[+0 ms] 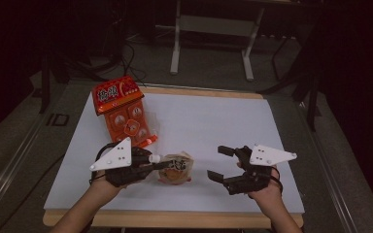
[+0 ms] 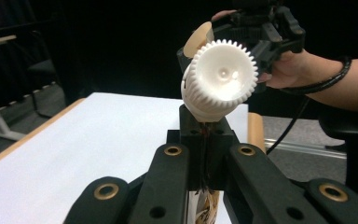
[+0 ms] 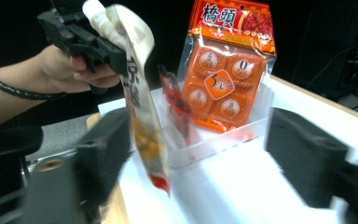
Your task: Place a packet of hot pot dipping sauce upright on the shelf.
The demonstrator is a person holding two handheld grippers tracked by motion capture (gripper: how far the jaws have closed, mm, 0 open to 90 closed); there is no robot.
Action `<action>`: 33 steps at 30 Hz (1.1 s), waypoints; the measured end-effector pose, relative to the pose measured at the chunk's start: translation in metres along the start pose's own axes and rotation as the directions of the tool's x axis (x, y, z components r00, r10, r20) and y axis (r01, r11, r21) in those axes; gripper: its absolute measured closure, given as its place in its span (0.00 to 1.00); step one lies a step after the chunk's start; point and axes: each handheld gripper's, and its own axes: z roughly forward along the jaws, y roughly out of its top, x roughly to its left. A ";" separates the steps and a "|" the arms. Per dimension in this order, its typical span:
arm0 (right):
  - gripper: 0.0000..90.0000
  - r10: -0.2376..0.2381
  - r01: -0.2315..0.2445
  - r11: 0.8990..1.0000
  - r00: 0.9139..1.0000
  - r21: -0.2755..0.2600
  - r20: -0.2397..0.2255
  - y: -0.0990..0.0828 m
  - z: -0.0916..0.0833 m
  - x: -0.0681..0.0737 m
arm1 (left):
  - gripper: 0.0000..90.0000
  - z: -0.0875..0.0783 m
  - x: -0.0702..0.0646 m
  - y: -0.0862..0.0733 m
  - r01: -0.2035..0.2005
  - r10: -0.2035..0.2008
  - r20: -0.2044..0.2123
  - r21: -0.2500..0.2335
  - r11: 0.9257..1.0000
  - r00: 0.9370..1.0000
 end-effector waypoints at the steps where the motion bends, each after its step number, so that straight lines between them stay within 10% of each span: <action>1: 0.15 0.005 -0.005 1.000 1.000 0.001 0.002 -0.002 0.000 -0.001 | 0.99 -0.003 0.001 0.001 -0.006 0.006 -0.004 -0.001 1.000 1.000; 33: 0.18 0.086 -0.086 0.996 0.996 0.039 0.001 -0.035 -0.008 -0.020 | 0.99 -0.058 0.045 -0.030 -0.027 0.031 -0.101 0.040 0.999 0.994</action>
